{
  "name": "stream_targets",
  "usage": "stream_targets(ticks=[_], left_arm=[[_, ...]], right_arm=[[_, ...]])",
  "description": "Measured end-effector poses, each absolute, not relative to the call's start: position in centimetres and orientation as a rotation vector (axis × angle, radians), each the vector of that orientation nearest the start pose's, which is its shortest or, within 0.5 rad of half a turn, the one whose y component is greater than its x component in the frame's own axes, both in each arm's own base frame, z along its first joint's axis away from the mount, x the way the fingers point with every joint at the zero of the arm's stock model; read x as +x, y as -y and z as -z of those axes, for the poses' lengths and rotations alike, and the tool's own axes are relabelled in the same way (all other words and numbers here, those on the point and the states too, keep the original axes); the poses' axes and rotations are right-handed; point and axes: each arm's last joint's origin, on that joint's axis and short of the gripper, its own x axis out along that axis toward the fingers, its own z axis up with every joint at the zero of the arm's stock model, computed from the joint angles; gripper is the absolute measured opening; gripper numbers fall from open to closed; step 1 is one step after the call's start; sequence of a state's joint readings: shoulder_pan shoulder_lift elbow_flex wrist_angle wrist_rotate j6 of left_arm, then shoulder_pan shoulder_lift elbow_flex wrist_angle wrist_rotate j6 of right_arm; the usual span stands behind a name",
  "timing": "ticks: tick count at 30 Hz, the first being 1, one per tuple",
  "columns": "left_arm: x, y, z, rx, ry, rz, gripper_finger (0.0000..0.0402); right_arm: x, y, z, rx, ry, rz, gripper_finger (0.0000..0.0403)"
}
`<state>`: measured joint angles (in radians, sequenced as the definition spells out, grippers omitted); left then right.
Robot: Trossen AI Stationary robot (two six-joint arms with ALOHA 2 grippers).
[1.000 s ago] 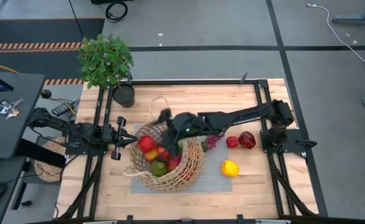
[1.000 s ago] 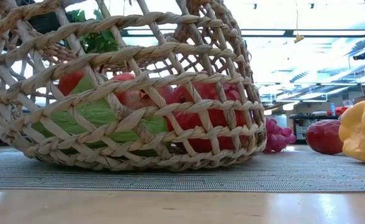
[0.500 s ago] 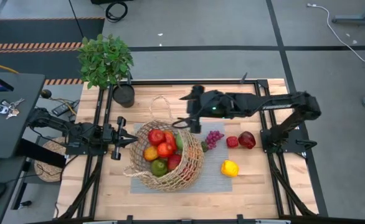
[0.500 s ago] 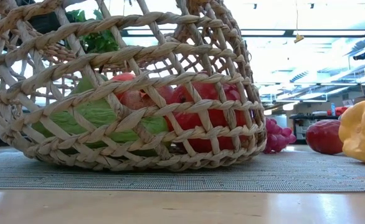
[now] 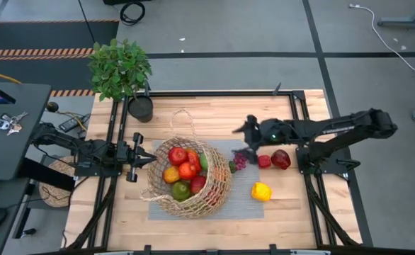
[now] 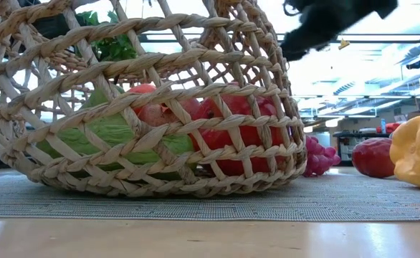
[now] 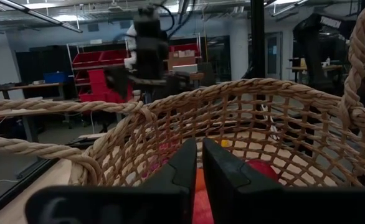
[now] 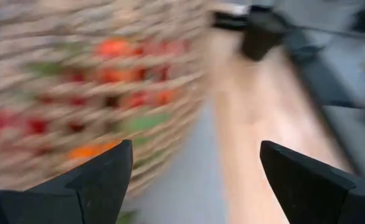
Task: Build produce basket
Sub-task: Put the bell pepper into the brown basket
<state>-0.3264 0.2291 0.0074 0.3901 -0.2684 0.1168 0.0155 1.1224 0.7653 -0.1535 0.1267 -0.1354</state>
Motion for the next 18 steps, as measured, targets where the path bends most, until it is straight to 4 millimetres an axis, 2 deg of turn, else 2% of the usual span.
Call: stream_targets(ticks=[8, 18], left_arm=[[10.6, 2.8, -18.4, 0.067, 0.164, 0.048, 0.0028], [10.6, 2.8, -18.4, 0.067, 0.164, 0.049, 0.0036]], right_arm=[[20.1, -2.9, -24.4, 0.093, -0.516, -0.395, 0.0355], [18.2, -7.2, -20.1, 0.080, -0.694, -0.442, 0.0354]])
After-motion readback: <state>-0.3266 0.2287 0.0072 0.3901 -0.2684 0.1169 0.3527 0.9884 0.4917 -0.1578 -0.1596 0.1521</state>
